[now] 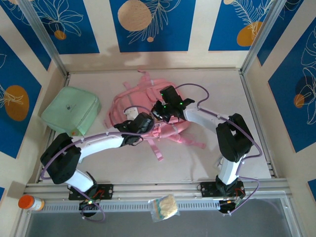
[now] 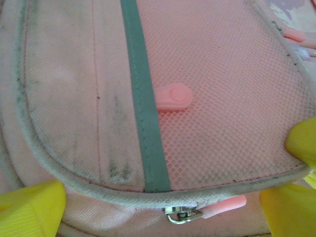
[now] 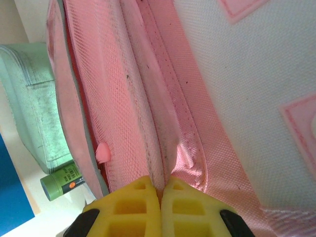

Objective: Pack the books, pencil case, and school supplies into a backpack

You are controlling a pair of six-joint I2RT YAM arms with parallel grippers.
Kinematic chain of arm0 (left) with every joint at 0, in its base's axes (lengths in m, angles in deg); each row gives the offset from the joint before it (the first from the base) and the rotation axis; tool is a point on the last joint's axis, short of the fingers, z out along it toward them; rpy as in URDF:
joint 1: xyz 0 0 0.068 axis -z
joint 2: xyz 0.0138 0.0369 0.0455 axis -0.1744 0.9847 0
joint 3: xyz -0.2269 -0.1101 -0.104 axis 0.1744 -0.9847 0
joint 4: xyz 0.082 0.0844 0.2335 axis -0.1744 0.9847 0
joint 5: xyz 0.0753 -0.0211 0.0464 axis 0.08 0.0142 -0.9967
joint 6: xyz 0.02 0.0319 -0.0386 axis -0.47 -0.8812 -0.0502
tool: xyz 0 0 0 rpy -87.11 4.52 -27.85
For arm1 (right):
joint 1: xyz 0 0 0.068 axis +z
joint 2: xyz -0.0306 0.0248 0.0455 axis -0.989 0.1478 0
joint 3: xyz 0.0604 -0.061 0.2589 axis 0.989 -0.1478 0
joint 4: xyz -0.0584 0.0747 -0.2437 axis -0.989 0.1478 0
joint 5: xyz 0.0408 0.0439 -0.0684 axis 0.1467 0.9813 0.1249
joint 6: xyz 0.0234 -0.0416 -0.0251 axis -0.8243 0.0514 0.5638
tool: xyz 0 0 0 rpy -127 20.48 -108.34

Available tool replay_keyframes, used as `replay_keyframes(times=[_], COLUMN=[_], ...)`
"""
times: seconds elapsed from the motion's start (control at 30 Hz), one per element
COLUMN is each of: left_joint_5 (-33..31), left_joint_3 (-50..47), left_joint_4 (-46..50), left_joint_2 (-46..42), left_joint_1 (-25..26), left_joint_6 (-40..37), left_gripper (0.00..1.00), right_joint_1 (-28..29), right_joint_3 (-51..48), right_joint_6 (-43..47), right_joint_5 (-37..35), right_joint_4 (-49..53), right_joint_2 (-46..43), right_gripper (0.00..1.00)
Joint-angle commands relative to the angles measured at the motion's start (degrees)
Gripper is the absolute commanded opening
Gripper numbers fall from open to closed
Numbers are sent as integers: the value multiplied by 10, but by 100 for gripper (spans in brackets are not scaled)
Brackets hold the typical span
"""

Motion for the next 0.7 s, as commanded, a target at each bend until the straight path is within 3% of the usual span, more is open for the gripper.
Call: replay_keyframes(times=[0.0,0.3,0.5,0.67], left_joint_5=[-55,-54,77,148], left_joint_3=[-28,-66,-56,-24], left_joint_4=[53,102,51,28], left_joint_2=[-26,-105,-138,-115], left_joint_1=[-18,-20,-24,-25], left_joint_6=[17,9,-88,-98], left_gripper=[99,88,77,71], right_joint_1=[-4,-8,-7,-3], right_joint_3=[29,45,51,52], right_joint_6=[-2,13,18,18], right_joint_5=[45,39,41,36], right_joint_4=[-21,-6,-7,-4], right_joint_2=[5,9,12,10], right_gripper=[0,0,0,0])
